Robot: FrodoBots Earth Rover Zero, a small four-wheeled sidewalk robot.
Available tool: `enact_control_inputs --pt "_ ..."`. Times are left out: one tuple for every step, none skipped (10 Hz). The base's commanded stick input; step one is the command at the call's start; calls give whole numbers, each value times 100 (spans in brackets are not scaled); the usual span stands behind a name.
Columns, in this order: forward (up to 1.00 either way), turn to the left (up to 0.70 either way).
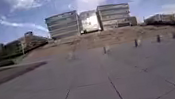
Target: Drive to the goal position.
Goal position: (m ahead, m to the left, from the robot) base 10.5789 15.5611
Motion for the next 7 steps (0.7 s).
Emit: enact_control_inputs --pt "70 -5" --pt "70 0" --pt "70 0" --pt "70 0" --pt "70 0" --pt "70 0" --pt "70 0"
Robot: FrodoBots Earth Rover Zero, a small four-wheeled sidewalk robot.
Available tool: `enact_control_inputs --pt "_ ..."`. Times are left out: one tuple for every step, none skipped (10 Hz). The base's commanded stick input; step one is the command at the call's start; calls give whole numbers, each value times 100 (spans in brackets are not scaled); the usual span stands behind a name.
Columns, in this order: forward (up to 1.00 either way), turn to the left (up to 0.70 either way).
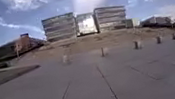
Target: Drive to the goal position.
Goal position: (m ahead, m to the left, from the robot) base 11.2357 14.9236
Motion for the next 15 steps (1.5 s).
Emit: enact_control_inputs --pt "70 0" --pt "70 1" --pt "70 3" --pt "70 3" --pt "70 0" --pt "70 0" --pt "70 0" --pt "70 0" --pt "70 0" --pt "70 0" --pt "70 0" --pt "70 0" --pt "70 0" --pt "70 0" --pt "70 0"
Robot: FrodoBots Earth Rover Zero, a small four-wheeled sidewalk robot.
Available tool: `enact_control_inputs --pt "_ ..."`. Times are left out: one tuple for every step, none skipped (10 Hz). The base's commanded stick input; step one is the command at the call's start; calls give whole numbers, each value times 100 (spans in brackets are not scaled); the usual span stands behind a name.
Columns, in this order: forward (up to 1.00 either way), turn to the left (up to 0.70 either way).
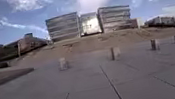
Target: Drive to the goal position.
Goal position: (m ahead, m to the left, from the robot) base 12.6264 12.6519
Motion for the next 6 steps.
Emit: enact_control_inputs --pt "70 0" --pt "70 0" --pt "70 0" --pt "70 0" --pt "70 0" --pt "70 0"
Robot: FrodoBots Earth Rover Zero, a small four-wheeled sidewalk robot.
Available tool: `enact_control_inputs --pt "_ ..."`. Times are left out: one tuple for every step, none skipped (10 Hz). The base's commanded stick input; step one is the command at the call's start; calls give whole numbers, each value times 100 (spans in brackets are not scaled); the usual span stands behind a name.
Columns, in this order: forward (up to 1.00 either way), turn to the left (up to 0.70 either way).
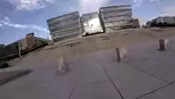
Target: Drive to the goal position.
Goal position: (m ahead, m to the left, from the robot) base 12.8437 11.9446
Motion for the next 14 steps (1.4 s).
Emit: enact_control_inputs --pt "70 0" --pt "70 0" --pt "70 0" --pt "70 0" --pt "70 0" --pt "70 0" --pt "70 0" --pt "70 0" --pt "70 0" --pt "70 0" --pt "70 0" --pt "70 0" --pt "70 0" --pt "70 0"
